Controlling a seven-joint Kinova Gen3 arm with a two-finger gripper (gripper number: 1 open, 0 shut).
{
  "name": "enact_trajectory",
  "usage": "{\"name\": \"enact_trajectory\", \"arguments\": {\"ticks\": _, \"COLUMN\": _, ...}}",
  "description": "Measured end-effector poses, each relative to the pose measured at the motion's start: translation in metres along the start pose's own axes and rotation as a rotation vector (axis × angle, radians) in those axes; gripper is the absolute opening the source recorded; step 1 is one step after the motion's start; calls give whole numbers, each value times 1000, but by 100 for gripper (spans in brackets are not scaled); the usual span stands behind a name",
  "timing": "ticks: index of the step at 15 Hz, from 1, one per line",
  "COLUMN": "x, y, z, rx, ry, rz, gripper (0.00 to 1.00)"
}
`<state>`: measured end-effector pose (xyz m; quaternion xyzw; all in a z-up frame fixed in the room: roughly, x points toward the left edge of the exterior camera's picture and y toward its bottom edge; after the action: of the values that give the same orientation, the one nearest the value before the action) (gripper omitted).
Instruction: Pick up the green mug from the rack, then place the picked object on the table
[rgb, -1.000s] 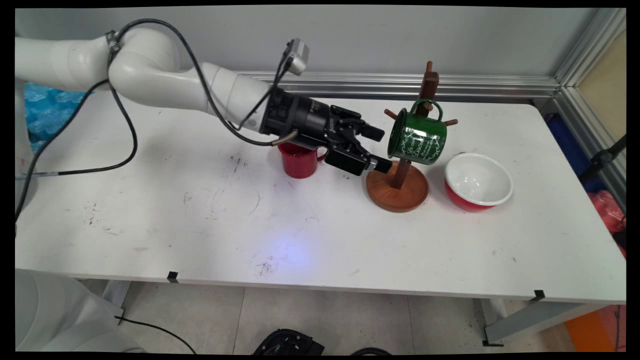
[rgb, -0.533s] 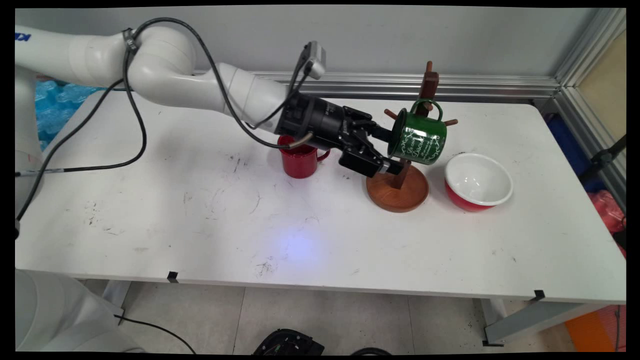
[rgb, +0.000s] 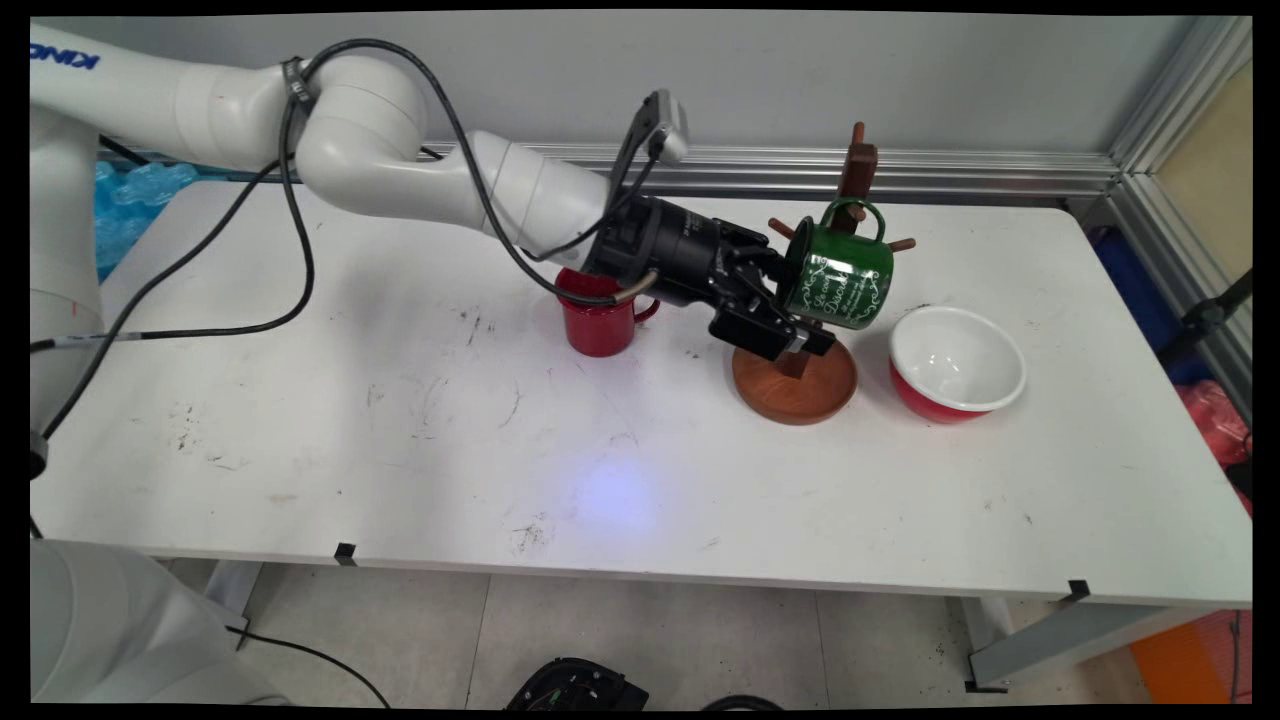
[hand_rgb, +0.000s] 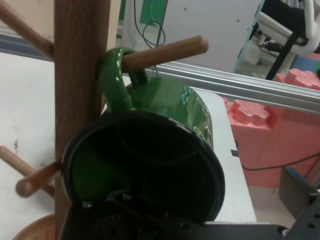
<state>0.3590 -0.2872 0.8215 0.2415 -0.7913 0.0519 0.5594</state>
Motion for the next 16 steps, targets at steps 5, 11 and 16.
{"name": "enact_trajectory", "arguments": {"ticks": 5, "x": 3, "y": 0, "z": 8, "rx": -7, "ry": 6, "rz": 0, "gripper": 0}}
{"name": "enact_trajectory", "arguments": {"ticks": 11, "x": 5, "y": -1, "z": 12, "rx": -15, "ry": 6, "rz": 3, "gripper": 0}}
{"name": "enact_trajectory", "arguments": {"ticks": 16, "x": 6, "y": -2, "z": 10, "rx": -22, "ry": 7, "rz": 10, "gripper": 0}}
